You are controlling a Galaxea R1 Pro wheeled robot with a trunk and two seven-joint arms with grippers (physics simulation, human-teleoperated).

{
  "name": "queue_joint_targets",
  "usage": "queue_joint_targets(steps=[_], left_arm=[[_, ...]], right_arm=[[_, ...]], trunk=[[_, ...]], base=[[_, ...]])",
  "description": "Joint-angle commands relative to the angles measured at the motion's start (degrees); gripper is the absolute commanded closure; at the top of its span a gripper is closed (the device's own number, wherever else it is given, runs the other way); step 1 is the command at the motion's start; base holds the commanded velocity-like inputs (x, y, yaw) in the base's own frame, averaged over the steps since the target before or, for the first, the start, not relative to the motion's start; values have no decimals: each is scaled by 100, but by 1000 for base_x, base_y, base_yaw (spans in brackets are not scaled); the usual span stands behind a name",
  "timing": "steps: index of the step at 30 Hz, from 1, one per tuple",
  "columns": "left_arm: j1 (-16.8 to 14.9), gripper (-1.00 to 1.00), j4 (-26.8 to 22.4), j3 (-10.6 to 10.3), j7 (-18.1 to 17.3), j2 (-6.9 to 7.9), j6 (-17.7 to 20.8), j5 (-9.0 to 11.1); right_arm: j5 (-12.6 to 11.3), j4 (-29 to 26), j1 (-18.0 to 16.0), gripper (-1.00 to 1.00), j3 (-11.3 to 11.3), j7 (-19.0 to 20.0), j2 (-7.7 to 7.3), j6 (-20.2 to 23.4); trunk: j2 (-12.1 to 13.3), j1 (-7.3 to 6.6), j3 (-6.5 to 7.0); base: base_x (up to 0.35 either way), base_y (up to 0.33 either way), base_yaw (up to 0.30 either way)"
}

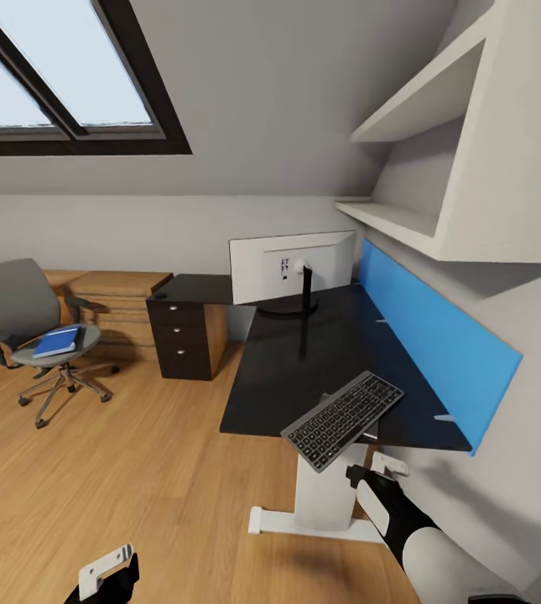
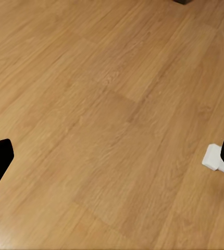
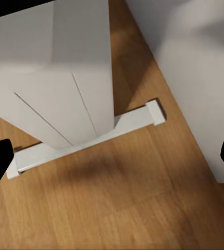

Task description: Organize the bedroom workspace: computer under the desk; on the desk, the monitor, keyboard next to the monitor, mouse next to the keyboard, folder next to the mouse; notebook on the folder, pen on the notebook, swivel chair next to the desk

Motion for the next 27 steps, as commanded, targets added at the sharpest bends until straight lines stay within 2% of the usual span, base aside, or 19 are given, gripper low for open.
queue_joint_targets(steps=[1, 9, 21, 27], left_arm=[[-3, -100, -1, -13, 17, 3, -26, 60], [-3, -100, -4, -13, 18, 3, -25, 60], [-3, -100, 71, -13, 10, 10, -22, 60], [-3, -100, 107, -13, 9, 11, -24, 60]], right_arm=[[-14, -13, -2, -100, 9, -30, 0, 36], [-16, -16, -2, -100, 9, -30, 3, 34], [-16, -23, -2, -100, 11, -30, 8, 11], [-16, -36, -2, -100, 20, -24, 66, 6]], trunk=[[-46, 23, -25], [-367, 198, -169], [-367, 198, -169], [-367, 198, -169]], base=[[0, 0, 0], [0, 0, 0], [1, 1, 0], [128, 94, 0]])
